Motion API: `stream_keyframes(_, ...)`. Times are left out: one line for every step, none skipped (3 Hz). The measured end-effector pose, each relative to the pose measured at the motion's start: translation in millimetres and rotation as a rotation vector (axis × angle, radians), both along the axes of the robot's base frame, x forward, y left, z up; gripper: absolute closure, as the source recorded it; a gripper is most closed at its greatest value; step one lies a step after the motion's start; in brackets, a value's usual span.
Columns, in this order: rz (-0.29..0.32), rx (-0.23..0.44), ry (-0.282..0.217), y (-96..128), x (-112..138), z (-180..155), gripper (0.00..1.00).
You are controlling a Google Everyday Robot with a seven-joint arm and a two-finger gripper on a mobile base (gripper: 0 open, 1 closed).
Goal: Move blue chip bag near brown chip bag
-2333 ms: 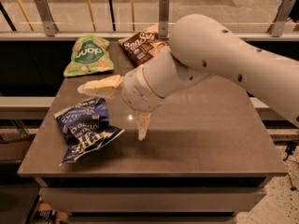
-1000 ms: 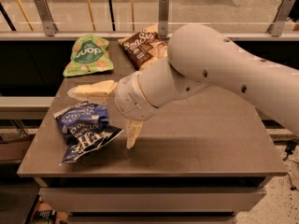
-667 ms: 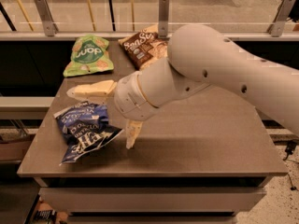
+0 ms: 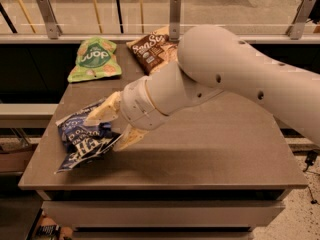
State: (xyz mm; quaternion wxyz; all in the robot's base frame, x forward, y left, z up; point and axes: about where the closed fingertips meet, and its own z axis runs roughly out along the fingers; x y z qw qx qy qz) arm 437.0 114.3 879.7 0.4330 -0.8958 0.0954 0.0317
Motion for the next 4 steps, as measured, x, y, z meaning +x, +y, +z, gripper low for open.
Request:
stream_keyframes(0.003, -0.002, -0.003, 1.4, -1.4, 0.9, 0.63)
stream_keyframes(0.006, -0.003, -0.005, 2.8, -2.8, 1.8, 0.87)
stream_keyframes(0.009, -0.005, -0.008, 4.1, -4.2, 2.8, 1.00)
stream_keyframes(0.007, -0.005, -0.003, -1.1, -0.7, 14.5, 1.00)
